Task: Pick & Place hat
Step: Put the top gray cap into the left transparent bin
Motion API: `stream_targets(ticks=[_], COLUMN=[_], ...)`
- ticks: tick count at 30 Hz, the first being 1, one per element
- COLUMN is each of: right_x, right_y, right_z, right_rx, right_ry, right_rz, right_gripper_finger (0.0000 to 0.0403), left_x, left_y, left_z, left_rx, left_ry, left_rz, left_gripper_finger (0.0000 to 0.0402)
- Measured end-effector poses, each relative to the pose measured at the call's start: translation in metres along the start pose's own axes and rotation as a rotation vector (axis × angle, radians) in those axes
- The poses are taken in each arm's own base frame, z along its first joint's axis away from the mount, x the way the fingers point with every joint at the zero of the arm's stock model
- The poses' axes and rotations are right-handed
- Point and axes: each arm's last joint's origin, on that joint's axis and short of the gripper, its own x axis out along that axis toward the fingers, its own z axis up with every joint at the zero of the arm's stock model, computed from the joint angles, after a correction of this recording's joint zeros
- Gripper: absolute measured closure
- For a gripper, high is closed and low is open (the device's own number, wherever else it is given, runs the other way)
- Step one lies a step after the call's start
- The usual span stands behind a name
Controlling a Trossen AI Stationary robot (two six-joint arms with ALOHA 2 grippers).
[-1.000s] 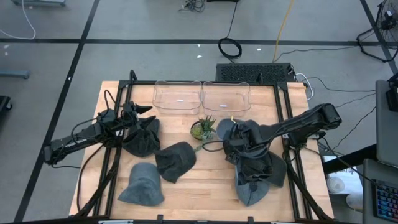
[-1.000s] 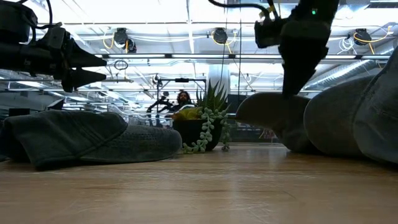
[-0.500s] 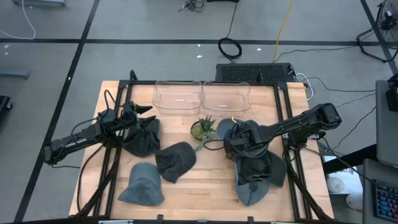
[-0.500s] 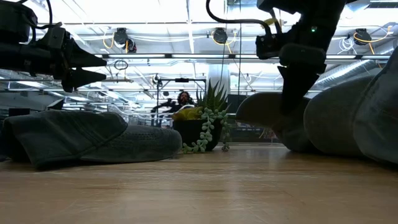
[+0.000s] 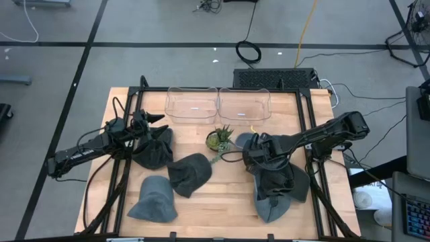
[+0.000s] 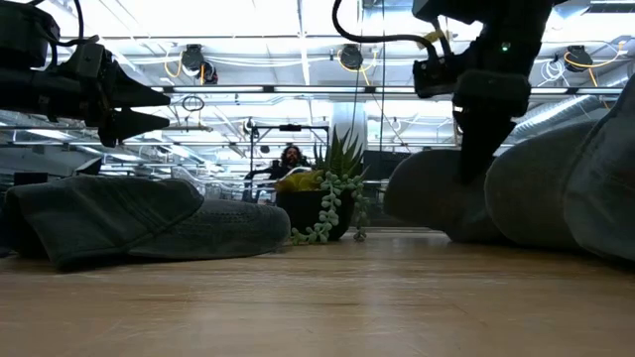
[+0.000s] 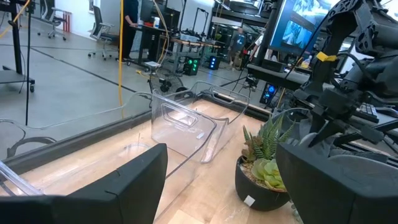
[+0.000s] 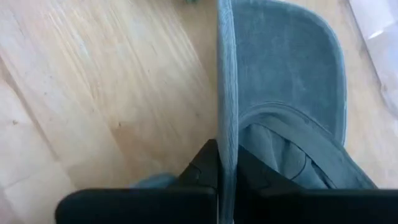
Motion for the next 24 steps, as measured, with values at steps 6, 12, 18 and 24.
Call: stream_targets(ticks=[6, 12, 18, 24], right_x=[-0.03, -0.07, -0.107, -0.135], right_y=[-0.008, -0.02, -0.032, -0.036], right_z=[0.001, 0.004, 0.008, 0.021], right_rx=[0.013, -0.011, -0.074, -0.157], right_ry=[-0.025, -0.131, -0.304, -0.489], right_rz=[0.019, 0.069, 0.075, 0.069], right_gripper_finger=[0.0401, 0.0402, 0.0402, 0.0402], left_x=[0.0, 0.0, 0.0, 0.0], left_y=[0.0, 0.0, 0.0, 0.0], left_z=[0.0, 0.0, 0.0, 0.0], left_rx=[0.0, 0.0, 0.0, 0.0], left_ry=[0.0, 0.0, 0.0, 0.0], left_rz=[0.0, 0.0, 0.0, 0.0], left_gripper_finger=[0.0096, 0.0096, 0.0096, 0.0096])
